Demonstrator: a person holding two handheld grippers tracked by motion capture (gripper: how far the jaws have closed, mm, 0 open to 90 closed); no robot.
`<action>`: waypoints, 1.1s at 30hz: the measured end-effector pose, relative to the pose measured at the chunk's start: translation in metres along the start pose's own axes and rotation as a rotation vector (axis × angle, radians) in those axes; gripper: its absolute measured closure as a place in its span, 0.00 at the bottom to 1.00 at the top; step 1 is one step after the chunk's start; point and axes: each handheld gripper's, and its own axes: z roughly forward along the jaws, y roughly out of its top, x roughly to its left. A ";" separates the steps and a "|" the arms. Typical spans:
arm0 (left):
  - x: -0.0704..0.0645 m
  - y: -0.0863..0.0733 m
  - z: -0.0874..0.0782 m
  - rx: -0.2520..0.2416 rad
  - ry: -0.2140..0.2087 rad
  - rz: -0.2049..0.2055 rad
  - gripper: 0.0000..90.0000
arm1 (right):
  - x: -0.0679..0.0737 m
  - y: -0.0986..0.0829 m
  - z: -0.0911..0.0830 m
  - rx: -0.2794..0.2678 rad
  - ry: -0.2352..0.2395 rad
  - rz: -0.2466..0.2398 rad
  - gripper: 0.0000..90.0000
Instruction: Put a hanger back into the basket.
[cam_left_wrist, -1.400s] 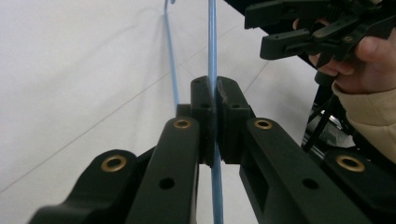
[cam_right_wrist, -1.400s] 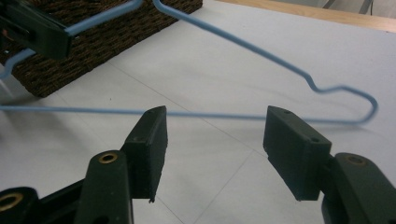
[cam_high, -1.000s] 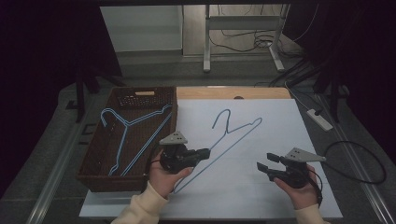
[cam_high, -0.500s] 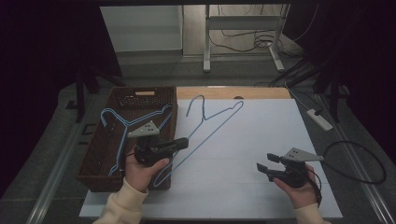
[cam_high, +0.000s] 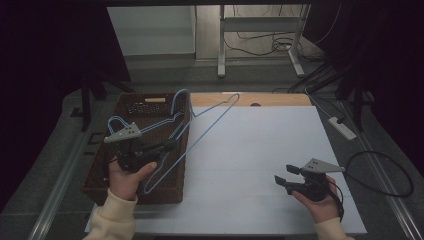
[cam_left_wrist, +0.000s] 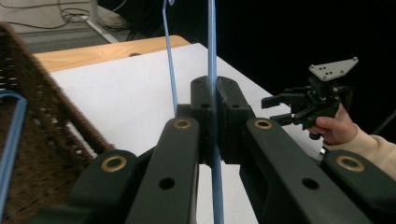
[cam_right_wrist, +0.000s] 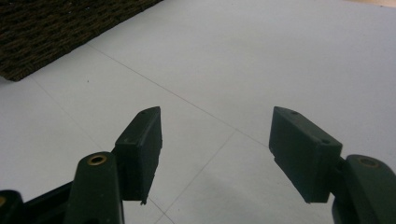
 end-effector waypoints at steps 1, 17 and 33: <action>0.001 0.000 -0.001 -0.003 0.003 -0.002 0.96 | 0.000 0.000 0.000 -0.001 0.000 0.001 0.39; 0.023 0.001 -0.032 -0.046 0.072 -0.016 0.96 | -0.002 -0.001 0.001 0.002 -0.005 0.007 0.39; 0.050 -0.004 -0.056 -0.075 0.152 -0.059 0.96 | -0.002 -0.002 0.003 0.013 -0.007 0.001 0.39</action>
